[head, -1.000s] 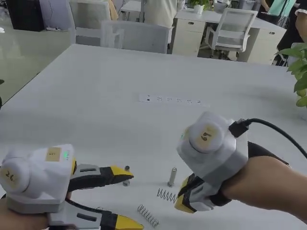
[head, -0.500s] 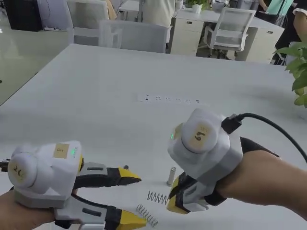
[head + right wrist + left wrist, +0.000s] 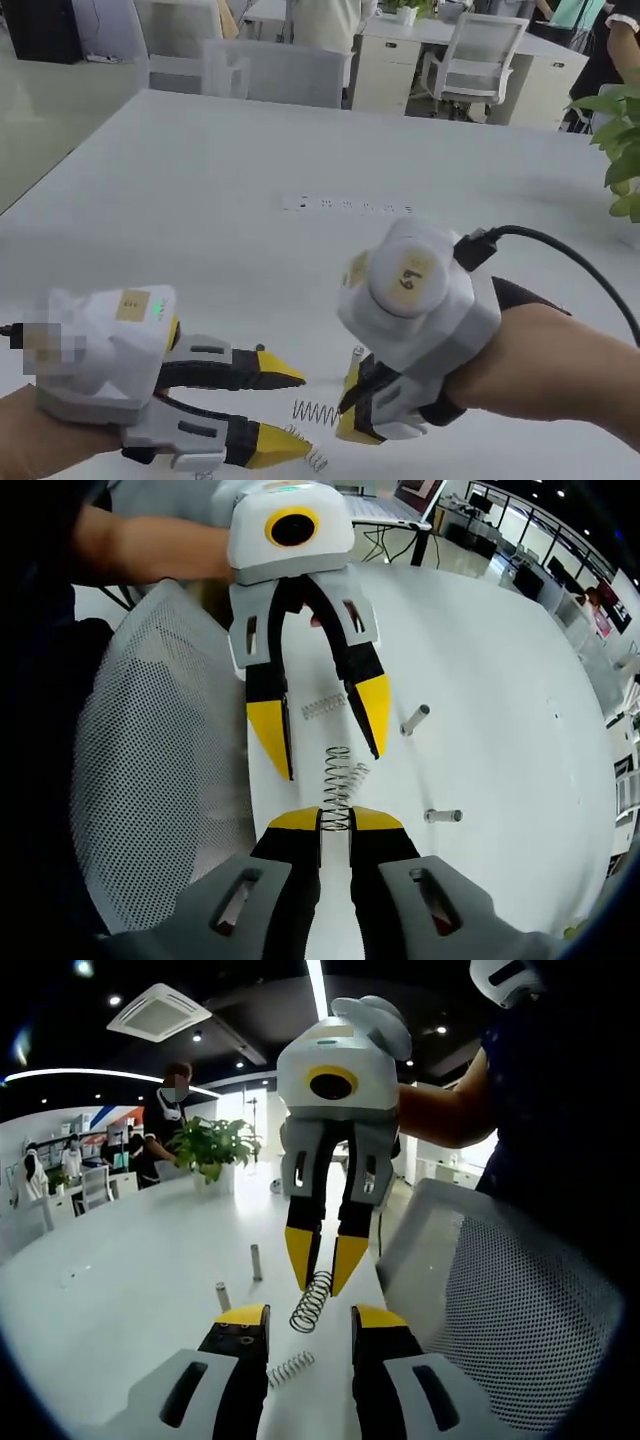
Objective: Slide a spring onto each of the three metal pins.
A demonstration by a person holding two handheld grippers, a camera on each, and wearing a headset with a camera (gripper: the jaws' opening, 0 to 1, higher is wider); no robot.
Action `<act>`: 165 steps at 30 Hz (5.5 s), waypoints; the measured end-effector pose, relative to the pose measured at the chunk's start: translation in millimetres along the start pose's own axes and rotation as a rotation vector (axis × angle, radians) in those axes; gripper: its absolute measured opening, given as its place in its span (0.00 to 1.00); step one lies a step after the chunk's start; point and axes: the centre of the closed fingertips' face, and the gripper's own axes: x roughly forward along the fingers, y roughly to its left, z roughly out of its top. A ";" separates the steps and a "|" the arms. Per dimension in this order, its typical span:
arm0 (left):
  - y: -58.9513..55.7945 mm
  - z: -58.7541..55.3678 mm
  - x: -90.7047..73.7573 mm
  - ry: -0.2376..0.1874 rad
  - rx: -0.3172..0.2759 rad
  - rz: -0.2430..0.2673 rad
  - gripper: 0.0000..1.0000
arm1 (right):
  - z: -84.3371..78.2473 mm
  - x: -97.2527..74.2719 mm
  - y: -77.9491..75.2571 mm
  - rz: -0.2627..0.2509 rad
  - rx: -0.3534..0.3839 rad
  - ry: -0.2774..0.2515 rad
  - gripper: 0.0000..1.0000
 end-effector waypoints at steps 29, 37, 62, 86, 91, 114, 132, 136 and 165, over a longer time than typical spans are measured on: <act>-9.5 1.7 6.3 0.006 0.064 -0.062 0.03 | 4.3 -2.1 5.1 0.024 -0.075 -0.028 0.08; -11.6 1.9 5.6 0.012 0.078 -0.067 0.02 | 4.2 -0.4 6.6 0.041 -0.075 -0.035 0.08; -12.0 17.7 5.5 -0.058 0.048 -0.074 0.03 | 2.9 -5.3 6.3 0.057 -0.032 -0.043 0.08; -16.0 24.7 9.4 -0.080 0.055 -0.081 0.03 | 33.3 -34.4 9.8 0.051 -0.035 -0.010 0.07; -15.4 27.9 8.1 -0.091 0.057 -0.081 0.03 | 37.8 -37.4 9.8 0.050 -0.047 0.011 0.07; -12.9 24.4 16.0 -0.064 0.078 -0.106 0.03 | 40.3 -36.7 9.2 0.049 -0.074 0.066 0.06; -11.5 21.2 17.7 -0.059 0.060 -0.098 0.08 | 39.4 -36.4 5.2 0.042 -0.091 0.067 0.06; -10.5 20.4 17.2 -0.059 0.058 -0.095 0.10 | 39.3 -37.5 3.8 0.039 -0.088 0.066 0.06; -1.7 -4.1 -20.2 -0.062 -0.044 0.025 0.27 | 6.7 -60.4 -32.1 -0.016 -0.016 0.102 0.07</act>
